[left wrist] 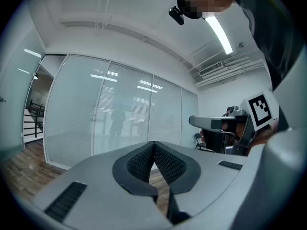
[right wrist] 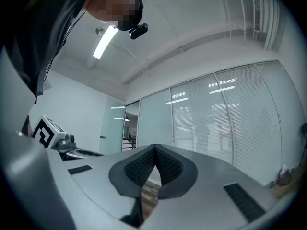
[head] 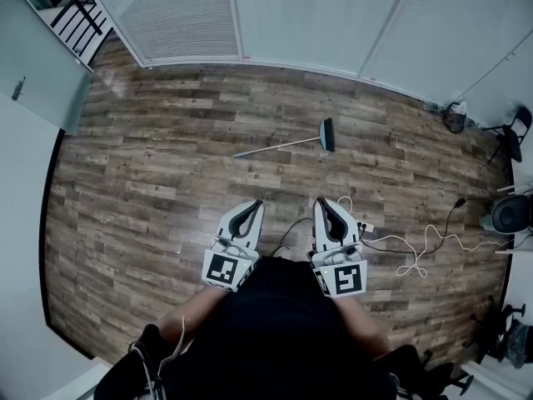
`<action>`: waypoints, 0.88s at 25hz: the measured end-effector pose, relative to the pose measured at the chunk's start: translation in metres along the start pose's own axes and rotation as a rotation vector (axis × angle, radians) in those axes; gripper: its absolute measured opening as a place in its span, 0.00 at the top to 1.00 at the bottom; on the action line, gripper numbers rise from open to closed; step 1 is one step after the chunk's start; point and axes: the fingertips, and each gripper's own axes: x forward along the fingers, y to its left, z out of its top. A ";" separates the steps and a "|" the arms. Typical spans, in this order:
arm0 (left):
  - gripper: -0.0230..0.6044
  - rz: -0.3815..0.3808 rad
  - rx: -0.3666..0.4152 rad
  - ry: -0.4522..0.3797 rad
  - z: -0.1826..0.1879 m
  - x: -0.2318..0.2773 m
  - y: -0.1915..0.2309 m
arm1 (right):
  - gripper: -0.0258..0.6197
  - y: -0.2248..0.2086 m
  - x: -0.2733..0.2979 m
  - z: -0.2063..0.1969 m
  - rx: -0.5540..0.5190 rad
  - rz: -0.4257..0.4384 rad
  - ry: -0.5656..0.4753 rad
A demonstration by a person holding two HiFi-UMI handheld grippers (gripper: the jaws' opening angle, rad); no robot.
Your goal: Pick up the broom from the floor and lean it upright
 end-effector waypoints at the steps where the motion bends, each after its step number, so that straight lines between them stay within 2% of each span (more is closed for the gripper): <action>1: 0.93 -0.004 -0.001 -0.001 0.000 0.003 -0.004 | 0.93 -0.002 -0.003 0.001 -0.005 0.004 -0.006; 3: 0.93 -0.009 -0.004 -0.004 -0.001 0.009 -0.011 | 0.93 -0.008 -0.010 0.002 -0.001 0.010 -0.017; 6: 0.93 -0.002 -0.020 -0.015 0.000 0.012 -0.017 | 0.93 -0.018 -0.021 0.000 0.063 0.008 -0.032; 10: 0.93 0.032 -0.081 -0.060 0.006 -0.001 -0.009 | 0.93 -0.028 -0.033 -0.002 0.113 -0.004 -0.067; 16: 0.93 0.063 -0.070 0.014 -0.013 -0.001 0.004 | 0.93 -0.049 -0.039 -0.009 0.157 -0.059 -0.081; 22: 0.93 0.023 -0.081 0.022 -0.017 0.035 0.012 | 0.93 -0.068 -0.026 -0.019 0.143 -0.086 -0.050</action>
